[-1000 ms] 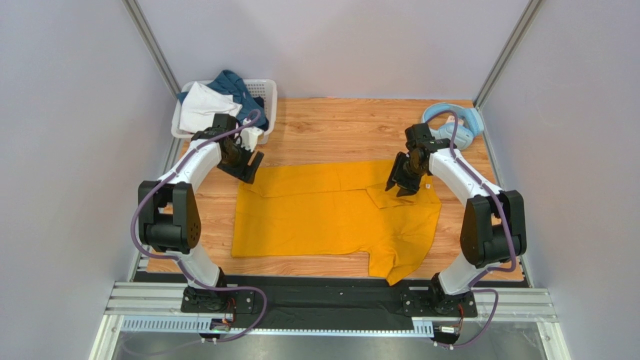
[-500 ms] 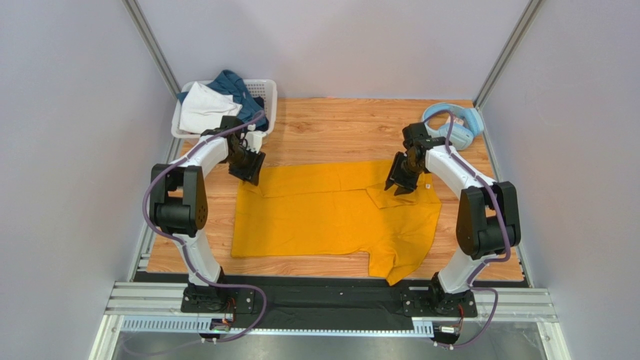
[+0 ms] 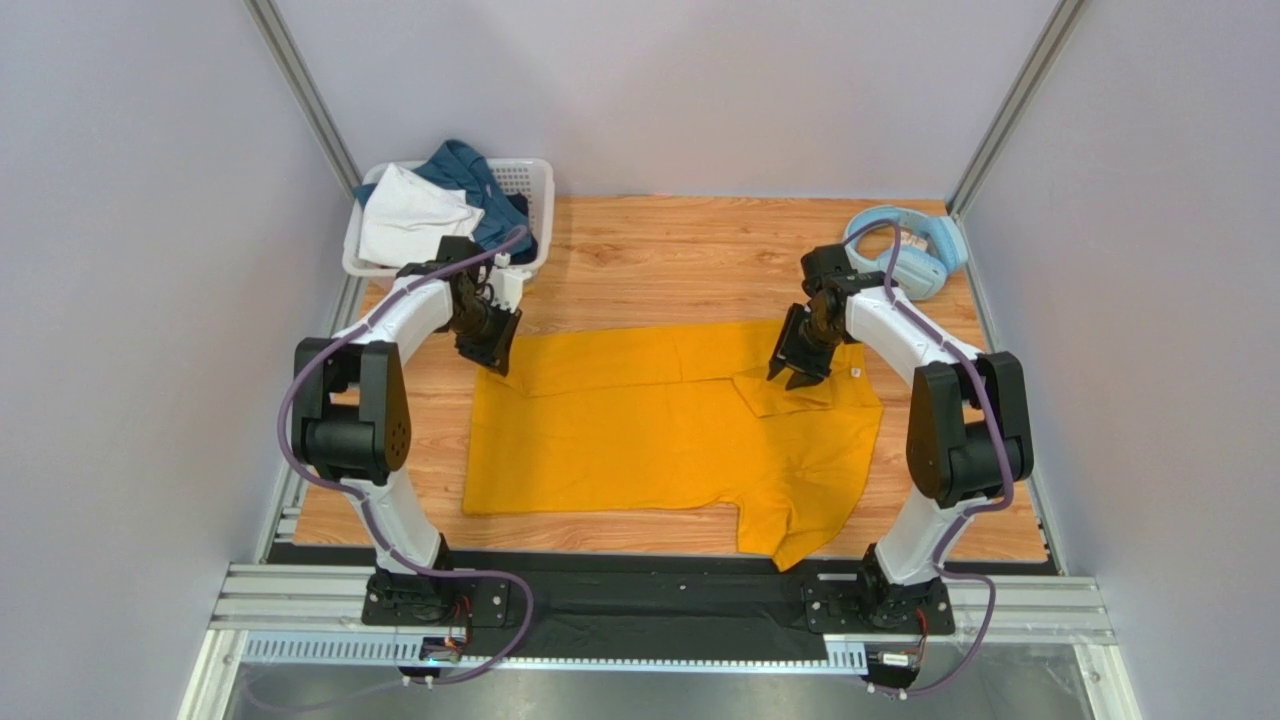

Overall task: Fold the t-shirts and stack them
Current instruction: Fold the tshirt

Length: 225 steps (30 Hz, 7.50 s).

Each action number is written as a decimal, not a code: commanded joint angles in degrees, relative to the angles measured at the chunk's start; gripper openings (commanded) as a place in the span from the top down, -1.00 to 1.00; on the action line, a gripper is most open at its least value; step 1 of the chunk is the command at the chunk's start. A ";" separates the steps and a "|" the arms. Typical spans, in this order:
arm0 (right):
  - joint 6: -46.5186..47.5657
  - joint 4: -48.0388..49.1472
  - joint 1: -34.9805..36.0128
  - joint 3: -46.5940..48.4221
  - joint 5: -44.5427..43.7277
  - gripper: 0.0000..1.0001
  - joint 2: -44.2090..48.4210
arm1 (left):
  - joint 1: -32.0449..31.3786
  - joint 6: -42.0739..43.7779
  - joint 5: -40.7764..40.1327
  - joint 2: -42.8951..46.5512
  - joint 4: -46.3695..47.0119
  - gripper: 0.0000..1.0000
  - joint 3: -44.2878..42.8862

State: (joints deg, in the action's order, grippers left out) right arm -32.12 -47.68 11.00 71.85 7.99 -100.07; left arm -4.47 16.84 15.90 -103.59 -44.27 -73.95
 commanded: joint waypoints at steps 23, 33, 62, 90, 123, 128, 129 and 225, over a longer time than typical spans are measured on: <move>0.74 -3.12 -2.13 11.38 -1.92 0.21 -4.78 | 6.14 11.55 -11.61 5.76 0.86 0.07 8.49; 0.13 -2.86 -3.01 10.50 -1.22 0.24 -5.39 | 0.70 4.78 2.29 9.91 -7.07 -0.03 -6.73; 0.30 -3.03 -5.11 8.39 -4.20 0.26 -4.70 | -2.73 0.48 7.12 6.73 -6.86 0.06 -3.79; -2.51 -0.13 -14.34 17.97 -2.46 0.32 -20.87 | -45.62 2.41 2.56 -29.99 -16.72 0.07 -57.78; -2.60 2.59 -14.34 13.40 0.10 0.35 -19.72 | -51.69 0.56 -3.33 -38.88 -6.00 0.05 -55.86; -2.51 2.94 -14.34 12.87 0.36 0.37 -19.81 | -51.69 0.12 -3.95 -38.79 -4.77 0.05 -55.86; -2.42 3.03 -14.34 12.87 0.27 0.36 -19.72 | -51.69 0.04 -3.77 -38.79 -4.51 0.05 -56.04; -2.16 3.56 -14.34 11.29 1.59 0.41 -18.67 | -47.12 -1.90 8.71 -34.22 -9.25 0.00 -49.00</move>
State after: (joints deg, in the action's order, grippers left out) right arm -34.26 -44.66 -3.84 84.99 9.91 -117.75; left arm -51.37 16.03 23.86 -137.38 -53.98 -120.44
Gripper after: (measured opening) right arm 0.295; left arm 0.499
